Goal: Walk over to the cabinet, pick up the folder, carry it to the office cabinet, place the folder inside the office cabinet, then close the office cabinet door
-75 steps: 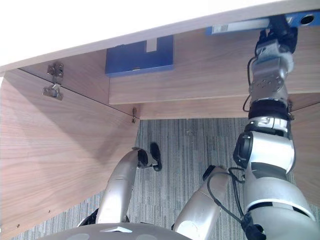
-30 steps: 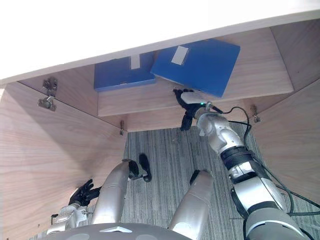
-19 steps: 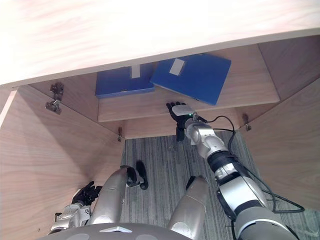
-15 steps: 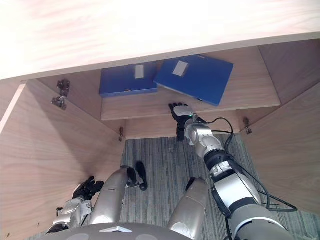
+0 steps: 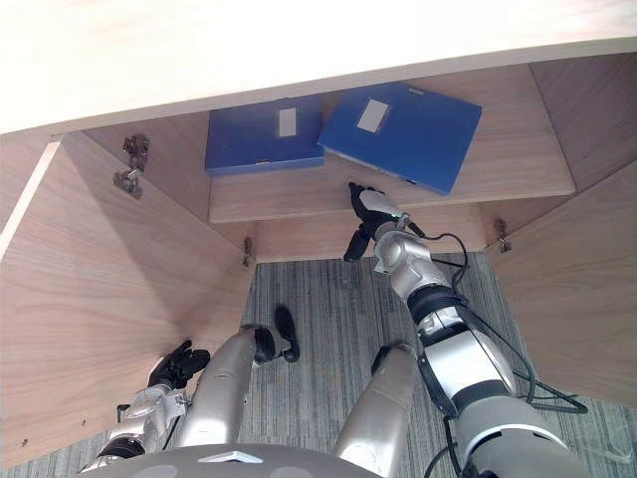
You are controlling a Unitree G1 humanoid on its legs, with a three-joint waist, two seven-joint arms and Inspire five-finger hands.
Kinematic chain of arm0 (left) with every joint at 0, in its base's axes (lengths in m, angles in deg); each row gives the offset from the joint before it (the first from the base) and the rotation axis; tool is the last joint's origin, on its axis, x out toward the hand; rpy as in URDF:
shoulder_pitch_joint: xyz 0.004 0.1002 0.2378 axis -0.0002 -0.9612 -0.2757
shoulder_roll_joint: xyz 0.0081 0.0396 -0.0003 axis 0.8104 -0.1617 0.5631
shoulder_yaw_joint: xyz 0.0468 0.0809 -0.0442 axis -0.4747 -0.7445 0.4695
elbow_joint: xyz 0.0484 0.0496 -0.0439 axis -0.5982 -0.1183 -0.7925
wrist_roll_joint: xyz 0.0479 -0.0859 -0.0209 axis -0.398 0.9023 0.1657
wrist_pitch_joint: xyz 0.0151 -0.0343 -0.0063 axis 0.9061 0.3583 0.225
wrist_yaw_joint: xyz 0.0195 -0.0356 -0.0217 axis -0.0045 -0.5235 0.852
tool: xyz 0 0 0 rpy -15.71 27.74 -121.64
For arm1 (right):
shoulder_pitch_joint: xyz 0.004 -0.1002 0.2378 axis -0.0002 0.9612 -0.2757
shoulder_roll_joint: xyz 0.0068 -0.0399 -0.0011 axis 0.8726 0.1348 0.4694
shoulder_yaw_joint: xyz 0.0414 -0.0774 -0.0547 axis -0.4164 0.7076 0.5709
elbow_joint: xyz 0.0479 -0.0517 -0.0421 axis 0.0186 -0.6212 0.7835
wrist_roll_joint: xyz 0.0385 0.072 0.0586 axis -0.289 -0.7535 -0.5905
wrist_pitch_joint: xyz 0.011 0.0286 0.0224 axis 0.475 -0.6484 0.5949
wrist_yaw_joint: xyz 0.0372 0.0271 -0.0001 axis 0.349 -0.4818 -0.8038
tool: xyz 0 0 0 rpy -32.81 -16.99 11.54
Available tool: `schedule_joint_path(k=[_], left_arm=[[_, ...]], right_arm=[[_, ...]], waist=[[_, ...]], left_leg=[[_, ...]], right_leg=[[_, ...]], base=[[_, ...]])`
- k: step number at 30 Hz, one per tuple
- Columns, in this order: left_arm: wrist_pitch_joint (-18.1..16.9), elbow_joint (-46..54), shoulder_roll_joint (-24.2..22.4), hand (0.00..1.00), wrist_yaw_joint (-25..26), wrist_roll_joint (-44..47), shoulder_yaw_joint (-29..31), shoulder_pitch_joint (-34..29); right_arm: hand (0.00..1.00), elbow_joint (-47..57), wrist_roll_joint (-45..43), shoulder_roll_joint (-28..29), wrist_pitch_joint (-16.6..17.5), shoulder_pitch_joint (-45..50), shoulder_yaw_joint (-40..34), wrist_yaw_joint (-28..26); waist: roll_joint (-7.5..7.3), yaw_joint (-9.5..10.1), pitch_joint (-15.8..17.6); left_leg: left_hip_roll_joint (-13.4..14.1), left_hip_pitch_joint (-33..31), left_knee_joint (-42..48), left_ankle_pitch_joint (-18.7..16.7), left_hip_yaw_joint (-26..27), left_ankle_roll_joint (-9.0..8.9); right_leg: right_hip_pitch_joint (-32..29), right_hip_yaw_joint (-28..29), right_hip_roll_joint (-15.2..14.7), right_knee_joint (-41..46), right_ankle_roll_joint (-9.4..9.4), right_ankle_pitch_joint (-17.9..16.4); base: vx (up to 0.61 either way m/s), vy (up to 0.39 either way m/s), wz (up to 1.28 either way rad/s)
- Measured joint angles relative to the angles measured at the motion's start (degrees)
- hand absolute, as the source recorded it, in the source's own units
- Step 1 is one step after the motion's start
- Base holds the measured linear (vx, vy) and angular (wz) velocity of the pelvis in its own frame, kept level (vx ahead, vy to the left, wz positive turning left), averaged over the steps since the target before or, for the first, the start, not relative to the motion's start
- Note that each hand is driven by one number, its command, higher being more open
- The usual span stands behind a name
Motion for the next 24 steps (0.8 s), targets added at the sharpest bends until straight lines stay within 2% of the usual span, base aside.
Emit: schedule_joint_path(k=[1, 4, 5, 6, 7, 8, 10, 14, 17, 19, 21, 22, 23, 24], left_arm=[[0.21, 0.0, 0.18, 1.0, -1.01, 0.0, -0.01, 0.6], [0.37, 0.52, 0.94, 1.0, -3.66, -0.02, -0.2, 2.15], [0.41, 0.53, 1.18, 1.0, -4.5, -0.03, -0.26, 2.87], [0.43, 0.87, 1.49, 1.0, -5.79, -0.04, -0.38, 3.19], [0.38, 1.69, 1.56, 1.0, -7.09, -0.06, -0.45, 2.55], [0.43, 1.85, 1.83, 1.0, -8.35, -0.15, -0.9, 2.31], [0.3, 2.9, 1.88, 1.0, -9.36, -0.41, -0.91, 2.58], [-0.03, 4.78, 1.95, 1.0, -11.01, -0.63, -1.6, 2.25], [-0.15, 6.33, 2.66, 1.0, -11.22, -0.63, -2.14, 0.57], [-0.21, 7.33, 4.26, 1.0, -11.24, -0.61, -2.61, -1.96], [-0.23, 7.38, 4.33, 1.0, -11.23, -0.56, -2.69, -2.72], [-0.32, 7.7, 4.34, 1.0, -11.5, -0.3, -2.8, -3.21], [-0.36, 7.78, 4.29, 1.0, -11.52, -0.29, -3.02, -3.47], [-0.35, 7.95, 4.45, 1.0, -11.51, -0.49, -3.31, -3.31]], right_arm=[[1.0, -1.26, -3.25, -0.82, -0.09, -2.01, -0.16, -1.72], [1.0, -3.85, -5.89, -1.7, -0.14, -5.7, -2.39, -4.58], [1.0, -4.73, -5.88, -1.99, -0.17, -6.56, -3.38, -5.08], [1.0, -4.86, -5.92, -2.31, -0.12, -7.42, -4.76, -5.75], [1.0, -5.19, -6.16, -2.66, -0.02, -8.47, -5.84, -6.89], [1.0, -4.86, -6.4, -2.89, 0.4, -8.86, -6.56, -7.38], [1.0, -4.42, -6.36, -3.55, 0.61, -9.41, -8.96, -7.48], [1.0, -6.02, -6.24, -4.47, 0.53, -11.59, -11.52, -8.03], [1.0, -6.06, -5.44, -6.21, 0.88, -13.1, -12.61, -8.58], [1.0, -6.32, -5.22, -7.2, 0.93, -12.99, -13.11, -8.7], [1.0, -6.28, -5.1, -8.13, 1.5, -12.91, -13.65, -8.73], [1.0, -6.28, -4.97, -8.69, 1.87, -12.85, -13.83, -8.91], [1.0, -6.27, -4.31, -8.89, 2.09, -12.88, -13.87, -9.15], [1.0, -6.17, -2.86, -9.05, 2.65, -12.82, -14.49, -9.17]], waist=[[0.56, 0.0, 0.32], [1.43, -0.01, 0.78], [1.45, -0.12, 0.88], [1.55, -0.38, 1.13], [2.56, 0.75, 2.09], [3.44, 1.13, 2.7], [3.96, 0.53, 2.88], [5.15, 0.77, 3.37], [6.44, 2.02, 3.49], [7.07, 2.45, 3.85], [7.57, 2.75, 4.09], [7.88, 3.19, 4.57], [8.23, 3.93, 4.67], [8.36, 4.24, 4.93]], left_leg=[[-0.03, -0.14, -0.03, 0.0, 0.17, 0.0], [-0.3, -0.41, -1.83, 0.04, 0.98, -0.07], [-0.63, -0.32, -3.53, 0.37, 1.92, -0.68], [-0.53, -1.44, 1.63, -0.43, 1.67, 0.28], [0.6, 0.1, 8.1, -3.27, -1.16, 0.14], [0.42, 0.6, 7.92, -7.22, -1.99, 1.2], [-0.01, -0.45, 7.55, -7.13, -1.88, 1.05], [0.0, -1.1, 5.77, -6.56, -1.93, 0.17], [-0.1, -0.85, 0.21, -4.78, -1.65, -2.09], [-0.05, -0.1, -1.67, -1.88, -1.94, -1.94], [-0.29, 0.13, -2.71, -0.41, -1.94, -2.14], [0.16, -0.12, 2.89, -1.42, -2.71, -1.57], [0.36, 1.42, 3.05, -3.48, -3.96, -1.34], [0.03, 0.85, 3.97, -4.13, -4.06, -0.27]], right_leg=[[-0.03, 0.11, 0.0, -0.06, -0.01, 0.01], [-0.58, 0.25, 0.02, -0.76, -0.02, 0.01], [-0.9, 0.56, -0.51, -2.02, -0.44, 0.26], [-1.29, 0.3, -1.17, -2.69, -0.77, 0.47], [-1.46, 0.41, -0.71, -1.76, -0.96, 0.83], [-2.05, 0.84, 0.05, -0.79, -0.98, 1.16], [-2.89, 0.94, -0.43, -0.56, -0.73, 1.43], [-3.08, 0.03, -0.42, -1.47, 0.0, 1.52], [-3.12, -2.4, -0.34, -4.67, -0.06, 1.48], [-2.53, -3.17, -0.38, -4.16, -0.02, 1.5], [-2.5, -3.52, -0.8, -5.19, -0.1, 1.56], [-2.48, -4.35, -1.4, -4.65, -0.17, 1.81], [-2.51, -4.35, -1.14, -4.04, -0.11, 2.09], [-2.7, -4.33, -1.31, -3.63, -0.51, 3.45]], base=[[-0.04, 0.081, 0.04], [-0.05, 0.042, 0.13], [-0.07, 0.046, 0.21], [-0.09, 0.103, -0.16], [-0.06, 0.134, -0.45], [-0.08, 0.157, -0.48], [-0.08, 0.1, 0.09], [-0.09, 0.0, 0.25], [-0.08, -0.045, 0.13], [-0.09, -0.084, 0.26], [-0.09, -0.051, 0.05], [-0.07, 0.03, -0.25], [-0.06, 0.066, -0.28], [-0.05, 0.05, -0.11]])
